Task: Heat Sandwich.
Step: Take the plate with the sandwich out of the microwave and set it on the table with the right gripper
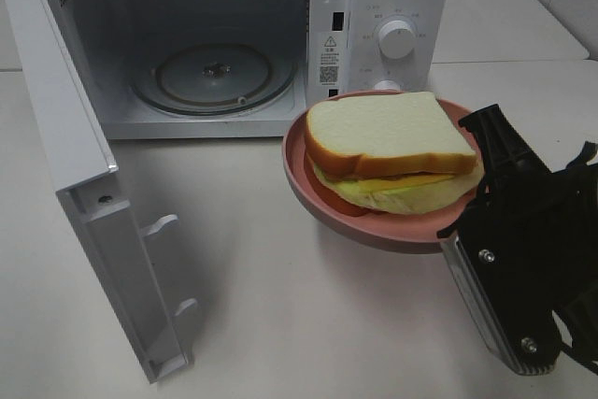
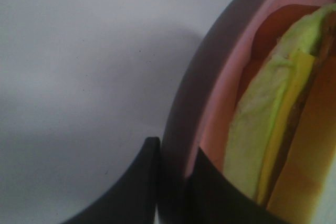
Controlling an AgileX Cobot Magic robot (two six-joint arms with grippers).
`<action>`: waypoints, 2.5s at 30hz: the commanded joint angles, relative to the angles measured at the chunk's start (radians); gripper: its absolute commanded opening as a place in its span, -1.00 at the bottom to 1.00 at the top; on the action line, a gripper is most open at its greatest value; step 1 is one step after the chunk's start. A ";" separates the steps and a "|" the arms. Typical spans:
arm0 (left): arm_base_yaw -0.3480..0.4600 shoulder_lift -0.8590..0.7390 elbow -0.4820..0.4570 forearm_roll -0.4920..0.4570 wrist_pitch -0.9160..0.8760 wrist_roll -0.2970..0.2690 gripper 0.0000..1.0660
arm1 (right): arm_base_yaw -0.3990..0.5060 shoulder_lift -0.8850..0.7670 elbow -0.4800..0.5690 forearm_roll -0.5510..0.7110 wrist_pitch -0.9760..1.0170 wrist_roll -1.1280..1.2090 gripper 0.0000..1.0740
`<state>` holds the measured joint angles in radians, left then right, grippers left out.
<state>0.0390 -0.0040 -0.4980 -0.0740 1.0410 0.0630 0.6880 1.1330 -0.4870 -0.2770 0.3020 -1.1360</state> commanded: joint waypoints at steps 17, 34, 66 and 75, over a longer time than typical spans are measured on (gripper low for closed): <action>-0.001 -0.025 0.003 0.002 -0.002 -0.002 0.90 | 0.000 -0.016 -0.004 -0.414 0.125 0.566 -0.93; -0.001 -0.025 0.003 0.002 -0.002 -0.002 0.90 | 0.000 -0.016 -0.004 -0.546 0.267 0.851 -0.92; -0.001 -0.025 0.003 0.002 -0.002 -0.002 0.90 | 0.000 -0.016 -0.004 -0.605 0.576 1.290 -0.91; -0.001 -0.025 0.003 0.002 -0.002 -0.002 0.90 | 0.000 -0.016 -0.004 -0.603 0.678 1.384 -0.91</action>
<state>0.0390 -0.0040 -0.4980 -0.0740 1.0410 0.0630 0.6880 1.1250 -0.4870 -0.8420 0.9540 0.2300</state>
